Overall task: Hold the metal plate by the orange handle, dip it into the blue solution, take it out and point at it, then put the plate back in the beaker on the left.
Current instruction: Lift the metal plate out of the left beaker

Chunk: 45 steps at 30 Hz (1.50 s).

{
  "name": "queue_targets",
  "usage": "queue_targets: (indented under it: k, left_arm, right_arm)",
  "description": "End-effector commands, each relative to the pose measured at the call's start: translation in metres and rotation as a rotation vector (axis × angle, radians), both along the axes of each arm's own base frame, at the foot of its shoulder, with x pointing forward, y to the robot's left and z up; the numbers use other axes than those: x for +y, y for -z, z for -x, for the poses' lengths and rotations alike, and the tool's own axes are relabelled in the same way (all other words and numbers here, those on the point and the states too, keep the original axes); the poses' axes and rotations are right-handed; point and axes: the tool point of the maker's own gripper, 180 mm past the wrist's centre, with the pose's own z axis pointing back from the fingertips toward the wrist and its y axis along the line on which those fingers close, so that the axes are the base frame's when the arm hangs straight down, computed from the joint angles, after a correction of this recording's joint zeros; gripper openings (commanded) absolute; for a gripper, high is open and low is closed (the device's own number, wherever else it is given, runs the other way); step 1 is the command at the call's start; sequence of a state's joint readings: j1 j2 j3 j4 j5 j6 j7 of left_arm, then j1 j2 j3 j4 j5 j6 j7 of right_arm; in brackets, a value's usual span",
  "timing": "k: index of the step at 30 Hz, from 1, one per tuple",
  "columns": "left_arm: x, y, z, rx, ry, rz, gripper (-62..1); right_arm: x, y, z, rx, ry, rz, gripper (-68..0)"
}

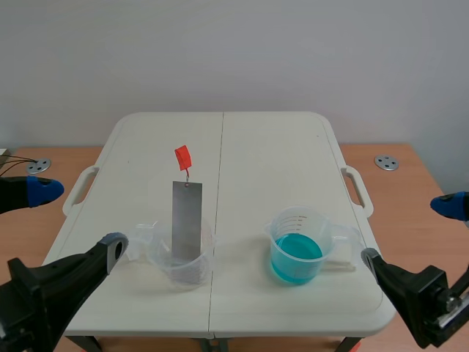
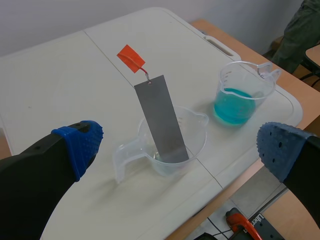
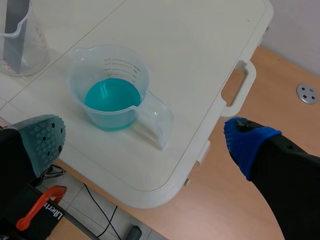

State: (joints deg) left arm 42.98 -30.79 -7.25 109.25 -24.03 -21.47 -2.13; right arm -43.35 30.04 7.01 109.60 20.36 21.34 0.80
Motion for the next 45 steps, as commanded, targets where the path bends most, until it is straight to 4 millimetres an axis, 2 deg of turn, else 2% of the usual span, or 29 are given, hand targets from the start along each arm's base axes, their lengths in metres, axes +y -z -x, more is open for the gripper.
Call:
queue_targets:
  k: [1, 23, 24, 25, 30, 40, 45]
  left_arm:
    - [-0.005, -0.009, -0.002, -0.028, 0.007, 0.028, 1.4]
    - [-0.005, -0.009, -0.002, -0.028, 0.006, 0.027, 1.4]
    - [-0.005, -0.009, -0.002, -0.028, 0.006, 0.027, -3.4]
    - [-0.005, -0.009, -0.002, -0.027, 0.006, 0.026, -12.3]
    - [-0.004, -0.006, -0.001, -0.015, 0.008, 0.01, -60.6]
    - [-0.003, 0.0, 0.0, 0.004, 0.004, 0.005, -59.4]
    - [0.001, 0.025, 0.013, 0.119, 0.009, -0.074, -59.4]
  right_arm:
    - [0.003, -0.01, -0.005, -0.034, -0.008, -0.012, -1.2]
    - [0.007, -0.023, -0.009, -0.099, -0.02, -0.051, -1.2]
    - [0.007, -0.023, -0.009, -0.099, -0.02, -0.051, -1.2]
    - [0.007, -0.023, -0.009, -0.1, -0.02, -0.052, -1.2]
    - [0.007, -0.023, -0.009, -0.099, -0.019, -0.055, -1.2]
    - [0.007, -0.023, -0.009, -0.1, -0.019, -0.055, -1.2]
    - [0.007, -0.023, -0.009, -0.1, -0.019, -0.055, -1.2]
